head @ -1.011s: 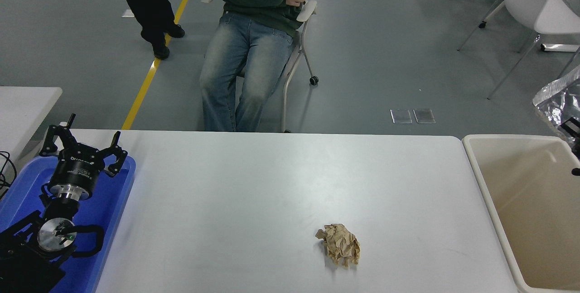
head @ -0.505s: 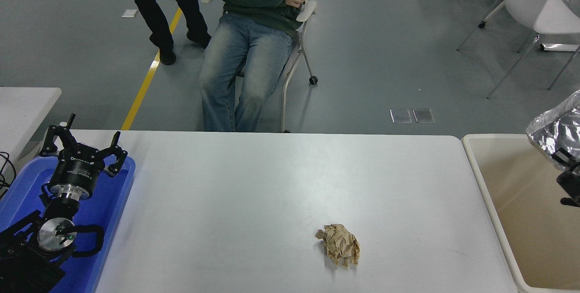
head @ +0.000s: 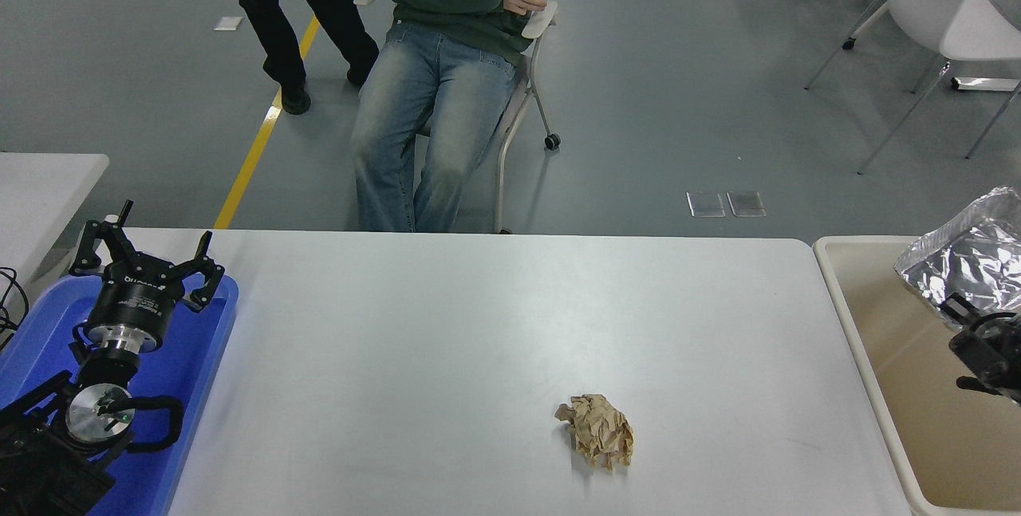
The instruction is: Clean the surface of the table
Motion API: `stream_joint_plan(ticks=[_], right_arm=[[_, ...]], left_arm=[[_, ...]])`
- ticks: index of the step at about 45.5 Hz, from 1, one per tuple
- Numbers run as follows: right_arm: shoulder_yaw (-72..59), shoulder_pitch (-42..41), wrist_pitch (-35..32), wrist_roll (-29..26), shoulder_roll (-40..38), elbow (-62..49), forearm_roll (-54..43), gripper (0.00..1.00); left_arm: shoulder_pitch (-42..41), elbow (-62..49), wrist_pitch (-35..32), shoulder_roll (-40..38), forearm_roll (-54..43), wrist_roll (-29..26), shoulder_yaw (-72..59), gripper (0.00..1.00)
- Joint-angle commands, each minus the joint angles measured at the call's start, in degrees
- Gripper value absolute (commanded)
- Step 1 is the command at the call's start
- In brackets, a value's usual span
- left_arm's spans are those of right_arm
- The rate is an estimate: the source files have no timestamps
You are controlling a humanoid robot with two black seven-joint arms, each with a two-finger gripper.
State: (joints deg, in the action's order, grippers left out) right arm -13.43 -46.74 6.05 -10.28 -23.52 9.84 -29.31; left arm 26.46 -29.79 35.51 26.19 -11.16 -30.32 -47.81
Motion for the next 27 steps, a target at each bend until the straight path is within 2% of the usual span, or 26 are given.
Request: stream_joint_plan(ticks=[1, 8, 11, 13, 16, 19, 20, 23, 27], right_arm=[[0.15, 0.33, 0.02, -0.01, 1.11, 0.0, 0.04, 0.0], [0.24, 0.25, 0.1, -0.01, 1.37, 0.0, 0.04, 0.0], [0.24, 0.16, 0.19, -0.01, 1.37, 0.0, 0.04, 0.17], [0.24, 0.16, 0.28, -0.01, 1.37, 0.0, 0.04, 0.25], [0.33, -0.02, 0.28, -0.01, 1.37, 0.0, 0.13, 0.46], [0.59, -0.19, 0.28, -0.09, 1.37, 0.0, 0.13, 0.58], [0.68, -0.28, 0.19, -0.09, 1.37, 0.0, 0.22, 0.65], [1.73, -0.46, 0.02, -0.09, 1.29, 0.09, 0.83, 1.0], [2.7, -0.54, 0.1, -0.09, 1.2, 0.09, 2.5, 1.0]], left_arm=[[0.0, 0.0, 0.0, 0.0, 0.0, 0.0, 0.0, 1.0], [0.0, 0.0, 0.0, 0.0, 0.0, 0.0, 0.0, 1.0], [0.0, 0.0, 0.0, 0.0, 0.0, 0.0, 0.0, 1.0], [0.0, 0.0, 0.0, 0.0, 0.0, 0.0, 0.0, 1.0], [0.0, 0.0, 0.0, 0.0, 0.0, 0.0, 0.0, 1.0], [0.0, 0.0, 0.0, 0.0, 0.0, 0.0, 0.0, 1.0], [0.0, 0.0, 0.0, 0.0, 0.0, 0.0, 0.0, 1.0], [0.0, 0.0, 0.0, 0.0, 0.0, 0.0, 0.0, 1.0], [0.0, 0.0, 0.0, 0.0, 0.0, 0.0, 0.0, 1.0]])
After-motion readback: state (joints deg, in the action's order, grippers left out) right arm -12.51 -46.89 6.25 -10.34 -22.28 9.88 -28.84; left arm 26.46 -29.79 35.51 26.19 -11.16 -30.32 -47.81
